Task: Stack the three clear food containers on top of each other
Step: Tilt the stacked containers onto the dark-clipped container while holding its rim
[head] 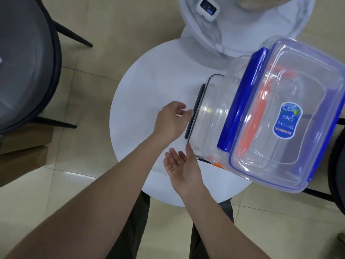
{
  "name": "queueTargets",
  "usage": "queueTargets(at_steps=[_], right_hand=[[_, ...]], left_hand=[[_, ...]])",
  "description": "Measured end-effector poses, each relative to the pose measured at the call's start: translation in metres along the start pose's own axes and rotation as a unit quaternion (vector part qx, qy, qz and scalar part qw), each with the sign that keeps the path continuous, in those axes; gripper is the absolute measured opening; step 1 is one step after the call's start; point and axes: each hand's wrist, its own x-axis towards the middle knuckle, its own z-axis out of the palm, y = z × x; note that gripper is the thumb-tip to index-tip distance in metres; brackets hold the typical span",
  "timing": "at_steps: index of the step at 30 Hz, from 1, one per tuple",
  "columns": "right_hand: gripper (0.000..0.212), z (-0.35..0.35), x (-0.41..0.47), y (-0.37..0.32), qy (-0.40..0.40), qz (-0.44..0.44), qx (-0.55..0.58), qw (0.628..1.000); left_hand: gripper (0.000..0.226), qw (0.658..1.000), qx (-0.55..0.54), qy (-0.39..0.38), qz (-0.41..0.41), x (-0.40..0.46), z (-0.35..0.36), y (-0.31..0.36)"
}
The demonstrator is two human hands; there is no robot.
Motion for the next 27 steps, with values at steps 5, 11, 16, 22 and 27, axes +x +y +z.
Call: queueTargets(at_steps=[5,11,16,22,27], right_hand=[[0.044,0.009,0.011,-0.006,0.021,-0.013,0.037,0.999],[0.039,-0.001,0.022,-0.008,0.022,-0.027,-0.045,0.998],[0.033,-0.01,0.024,-0.011,0.016,-0.032,-0.084,0.996],[0.03,-0.041,0.023,-0.016,0.014,-0.052,-0.143,0.988],[0.024,-0.068,0.021,-0.033,0.041,-0.093,-0.191,0.976]], left_hand=[[0.053,0.999,0.013,-0.039,0.034,0.031,0.015,0.009],[0.055,0.985,0.121,-0.053,0.106,0.052,0.027,0.018],[0.056,0.986,0.121,-0.061,0.095,0.055,0.026,0.015],[0.058,0.991,0.108,-0.059,0.061,0.04,0.023,0.002],[0.058,0.998,0.053,-0.037,0.011,0.025,0.023,-0.015]])
